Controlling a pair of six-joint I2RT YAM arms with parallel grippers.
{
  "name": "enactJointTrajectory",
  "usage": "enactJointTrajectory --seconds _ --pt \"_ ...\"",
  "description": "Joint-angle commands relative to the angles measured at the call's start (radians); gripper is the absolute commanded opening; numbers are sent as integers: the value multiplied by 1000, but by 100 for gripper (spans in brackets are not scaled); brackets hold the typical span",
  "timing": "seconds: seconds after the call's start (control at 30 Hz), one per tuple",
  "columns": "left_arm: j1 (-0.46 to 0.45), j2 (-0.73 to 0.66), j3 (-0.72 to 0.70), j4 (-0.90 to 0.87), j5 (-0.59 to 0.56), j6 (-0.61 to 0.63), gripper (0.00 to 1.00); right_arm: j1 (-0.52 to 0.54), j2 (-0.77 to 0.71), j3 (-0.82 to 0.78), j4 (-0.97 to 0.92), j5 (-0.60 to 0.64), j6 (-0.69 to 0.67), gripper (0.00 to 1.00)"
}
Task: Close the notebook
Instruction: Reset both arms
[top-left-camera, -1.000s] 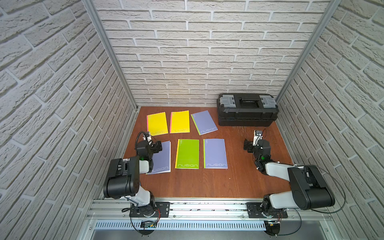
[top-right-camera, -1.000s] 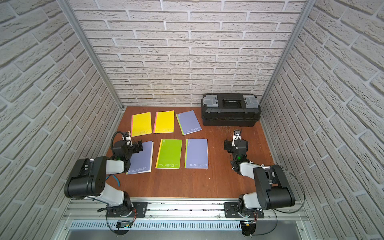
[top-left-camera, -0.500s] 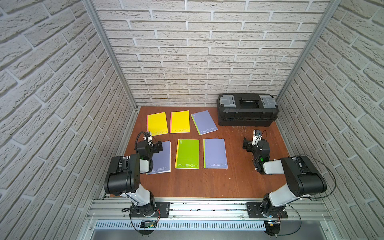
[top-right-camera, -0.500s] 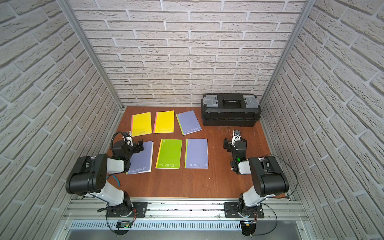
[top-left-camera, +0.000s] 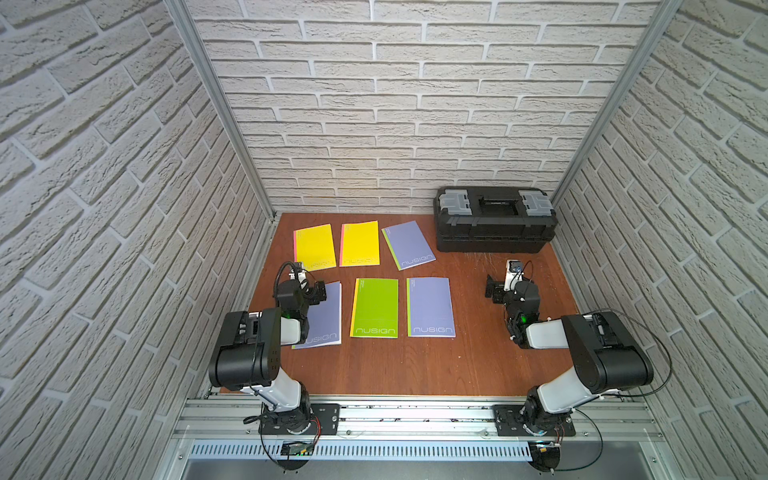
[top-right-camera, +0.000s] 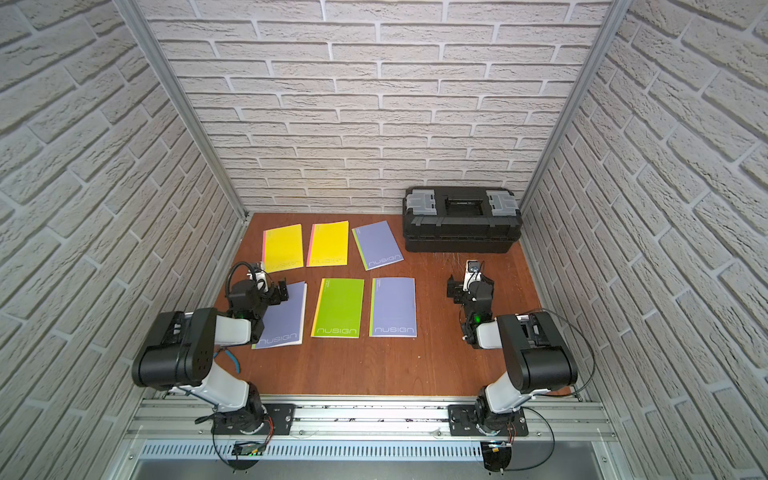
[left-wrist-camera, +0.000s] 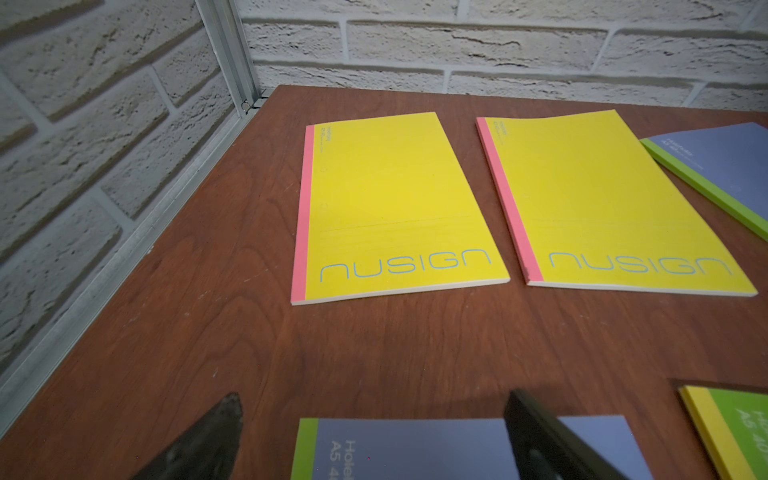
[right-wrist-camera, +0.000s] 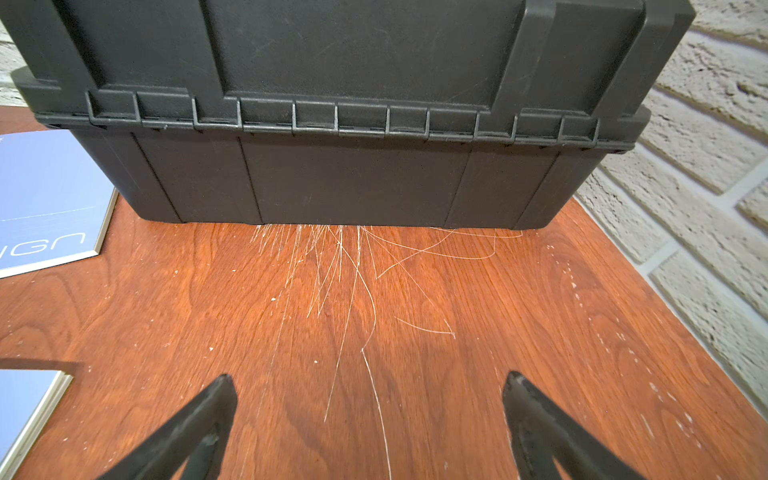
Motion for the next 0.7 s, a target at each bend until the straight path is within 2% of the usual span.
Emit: enactJointTrajectory --seconds 0.0,0.67 --pt "-6 -4 13 45 -11 25 98 -5 -13 2 29 -4 1 99" --pt "-7 -4 14 46 -13 25 98 -5 -12 3 27 -10 3 99"
